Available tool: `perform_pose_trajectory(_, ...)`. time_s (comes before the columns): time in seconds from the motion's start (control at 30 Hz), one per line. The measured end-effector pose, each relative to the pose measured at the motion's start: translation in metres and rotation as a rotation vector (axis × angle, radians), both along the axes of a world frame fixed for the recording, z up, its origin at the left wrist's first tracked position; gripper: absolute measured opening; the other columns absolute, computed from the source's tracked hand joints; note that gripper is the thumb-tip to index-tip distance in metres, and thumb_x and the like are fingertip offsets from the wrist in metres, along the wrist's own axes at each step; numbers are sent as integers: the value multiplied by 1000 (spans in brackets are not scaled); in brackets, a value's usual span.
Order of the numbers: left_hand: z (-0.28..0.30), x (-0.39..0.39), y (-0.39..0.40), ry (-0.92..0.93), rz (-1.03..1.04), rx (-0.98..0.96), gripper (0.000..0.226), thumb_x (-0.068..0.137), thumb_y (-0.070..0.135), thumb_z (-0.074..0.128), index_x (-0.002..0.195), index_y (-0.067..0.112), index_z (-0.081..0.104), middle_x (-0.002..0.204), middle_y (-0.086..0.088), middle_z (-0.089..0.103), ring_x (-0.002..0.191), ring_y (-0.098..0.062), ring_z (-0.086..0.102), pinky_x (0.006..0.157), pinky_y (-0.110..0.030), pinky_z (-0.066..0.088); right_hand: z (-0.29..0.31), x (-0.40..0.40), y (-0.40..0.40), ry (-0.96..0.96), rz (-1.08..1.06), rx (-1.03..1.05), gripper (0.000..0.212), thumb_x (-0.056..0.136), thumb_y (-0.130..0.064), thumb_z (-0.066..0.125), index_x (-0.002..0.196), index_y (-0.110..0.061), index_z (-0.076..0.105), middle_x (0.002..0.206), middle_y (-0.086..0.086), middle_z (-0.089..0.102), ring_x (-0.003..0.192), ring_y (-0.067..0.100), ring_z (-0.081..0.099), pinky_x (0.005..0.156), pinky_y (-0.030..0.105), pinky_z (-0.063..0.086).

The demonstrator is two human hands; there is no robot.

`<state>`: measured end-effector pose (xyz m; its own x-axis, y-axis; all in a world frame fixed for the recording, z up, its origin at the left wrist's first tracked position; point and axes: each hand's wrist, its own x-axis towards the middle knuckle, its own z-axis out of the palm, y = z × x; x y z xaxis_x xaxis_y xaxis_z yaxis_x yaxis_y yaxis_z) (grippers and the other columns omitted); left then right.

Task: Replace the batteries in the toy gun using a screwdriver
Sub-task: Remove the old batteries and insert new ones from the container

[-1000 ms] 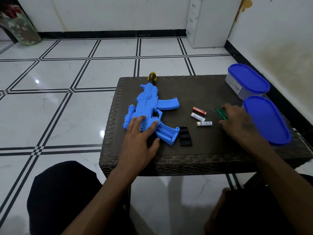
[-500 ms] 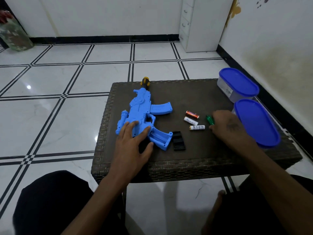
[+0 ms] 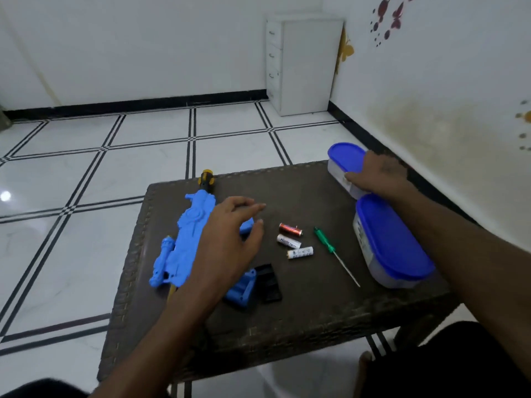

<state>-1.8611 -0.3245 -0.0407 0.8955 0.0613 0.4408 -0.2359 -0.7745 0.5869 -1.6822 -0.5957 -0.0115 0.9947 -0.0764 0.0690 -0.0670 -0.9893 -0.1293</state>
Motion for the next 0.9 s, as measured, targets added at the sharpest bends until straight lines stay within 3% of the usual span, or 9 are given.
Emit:
perform_pose_trajectory(0.13,8,34,-26,29,-75,25,29,89,21,61,115,30,70,113,13,58,108,-3,54,93,-19,42,3,19,-9,107,33,0,62,82,-53,67,117,-4,55,98,8,58,95,29,59,72,33,43)
perform_pose_trajectory(0.27,12,61,-47,60,-133,89,31,90,24,59,120,31,67,117,13,57,110,-2,53,92,-15,38,13,33,-21,244,227,105,89,76,-38,81,149,-13,36,148,10,44,133,28,45,107,37,39)
perform_pose_trajectory(0.33,13,76,-56,83,-161,123,36,91,25,58,126,29,63,121,11,57,113,-4,51,92,-14,35,19,38,-24,323,353,158,96,75,-17,83,154,-22,27,156,5,33,141,24,34,111,33,32)
perform_pose_trajectory(0.43,14,104,-67,143,-195,158,49,91,27,59,138,23,52,131,4,52,121,-11,48,94,-17,32,28,44,-20,380,504,169,88,79,11,61,153,-27,31,156,4,32,145,24,27,104,26,28)
perform_pose_trajectory(0.53,11,134,-78,204,-194,243,63,90,38,60,146,18,39,142,-4,42,129,-17,39,101,-23,33,25,53,-18,307,470,333,78,78,15,39,147,-21,44,151,1,43,142,19,35,103,22,33)
perform_pose_trajectory(0.63,9,160,-95,309,-179,341,84,86,54,60,151,13,24,152,-12,30,139,-26,29,111,-37,32,8,64,-26,180,233,461,52,84,-1,50,135,-10,56,141,7,54,128,21,52,105,35,44)
perform_pose_trajectory(0.7,8,175,-103,376,-176,379,94,83,59,61,151,9,19,152,-14,31,138,-28,32,110,-39,35,-4,71,-31,132,97,487,33,85,-23,62,110,0,66,114,16,68,98,27,67,90,43,53)
perform_pose_trajectory(0.8,3,189,-110,402,-180,392,82,79,60,64,137,6,40,132,-13,51,114,-26,50,86,-32,43,-12,69,-33,159,33,521,41,83,-42,71,83,-2,62,66,12,66,61,24,63,63,35,52)
perform_pose_trajectory(0.9,-4,188,-112,325,-127,375,66,72,66,67,107,12,55,99,-6,58,85,-20,53,65,-29,39,-18,67,-33,128,7,519,48,79,-47,76,87,-1,64,55,7,62,51,17,58,58,28,45)
